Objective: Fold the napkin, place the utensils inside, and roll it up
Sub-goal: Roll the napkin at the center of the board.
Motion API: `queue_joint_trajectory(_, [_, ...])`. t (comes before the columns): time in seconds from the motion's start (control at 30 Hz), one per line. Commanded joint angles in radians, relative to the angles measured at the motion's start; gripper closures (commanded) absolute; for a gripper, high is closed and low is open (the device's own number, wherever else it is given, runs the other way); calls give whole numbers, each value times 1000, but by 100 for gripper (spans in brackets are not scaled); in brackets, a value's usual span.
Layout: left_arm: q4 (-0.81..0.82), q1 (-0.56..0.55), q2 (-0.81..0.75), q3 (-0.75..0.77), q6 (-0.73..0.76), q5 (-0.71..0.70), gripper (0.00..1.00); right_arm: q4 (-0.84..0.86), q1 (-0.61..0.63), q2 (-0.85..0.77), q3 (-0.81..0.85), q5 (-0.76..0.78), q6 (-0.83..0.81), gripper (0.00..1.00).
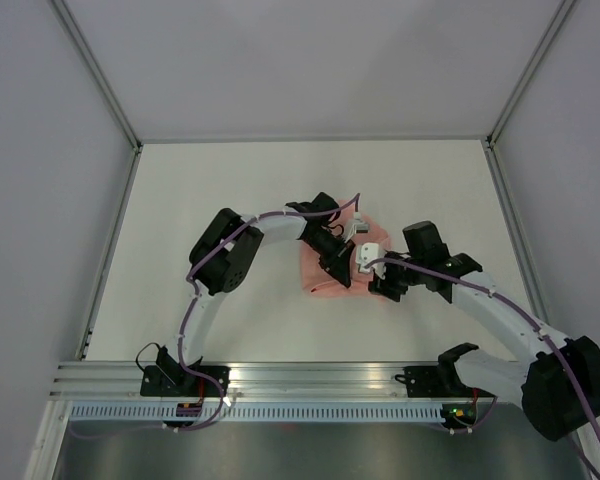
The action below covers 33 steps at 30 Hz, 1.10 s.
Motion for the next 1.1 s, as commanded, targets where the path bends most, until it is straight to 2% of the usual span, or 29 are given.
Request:
queue_joint_trajectory(0.0, [-126,8,88,-2,26,-153,98,102,87,55,-30,100,-50,37])
queue_joint_trajectory(0.13, [-135,10,97,6,26,-147,98,150,193,110,-40,158,-47,37])
queue_joint_trajectory(0.33, [-141,11,113,13,24,-137,98,252,271,195,-63,241,-56,35])
queue_joint_trajectory(0.87, [-160,14,127,21,36,-118,98,306,279,331,-53,244,-70,33])
queue_joint_trajectory(1.07, [-164,19,128,22,38,-107,98,263,279,383,-36,223,-71,40])
